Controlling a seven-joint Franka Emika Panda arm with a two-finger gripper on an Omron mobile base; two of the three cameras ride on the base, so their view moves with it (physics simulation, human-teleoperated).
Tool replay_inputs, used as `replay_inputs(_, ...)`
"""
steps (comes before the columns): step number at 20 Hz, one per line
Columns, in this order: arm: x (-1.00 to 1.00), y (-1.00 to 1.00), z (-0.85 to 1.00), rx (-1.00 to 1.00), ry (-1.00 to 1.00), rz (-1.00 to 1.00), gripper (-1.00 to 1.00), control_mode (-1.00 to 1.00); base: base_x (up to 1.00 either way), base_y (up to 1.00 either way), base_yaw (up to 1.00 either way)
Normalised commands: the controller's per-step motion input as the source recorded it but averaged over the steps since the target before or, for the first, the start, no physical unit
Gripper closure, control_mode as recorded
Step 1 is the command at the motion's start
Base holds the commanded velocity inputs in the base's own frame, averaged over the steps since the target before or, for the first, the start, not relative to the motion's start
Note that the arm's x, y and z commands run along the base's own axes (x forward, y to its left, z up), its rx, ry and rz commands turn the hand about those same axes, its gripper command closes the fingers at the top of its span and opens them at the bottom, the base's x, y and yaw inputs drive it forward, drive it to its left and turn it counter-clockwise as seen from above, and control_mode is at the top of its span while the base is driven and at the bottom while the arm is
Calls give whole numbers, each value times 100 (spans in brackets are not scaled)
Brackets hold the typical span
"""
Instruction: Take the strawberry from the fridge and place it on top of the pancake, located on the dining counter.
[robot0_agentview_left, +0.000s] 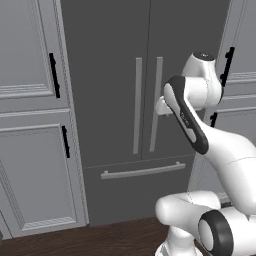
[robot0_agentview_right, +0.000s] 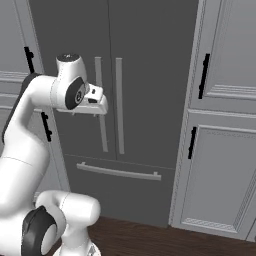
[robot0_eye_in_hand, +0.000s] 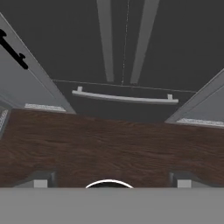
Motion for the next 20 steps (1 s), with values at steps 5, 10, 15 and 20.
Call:
replay_inputs(5, 47, -14, -1, 0, -1, 0, -100, -100, 3, 0, 0)
replay_inputs(10, 98, -30, 0, 0, -33, -2, -100, -100, 0, 0, 0)
replay_inputs(15, 100, 3, 0, 0, -21, -16, -100, -100, 0, 0, 0)
replay_inputs(20, 81, 1, 0, 0, -11, -6, -100, -100, 0, 0, 0)
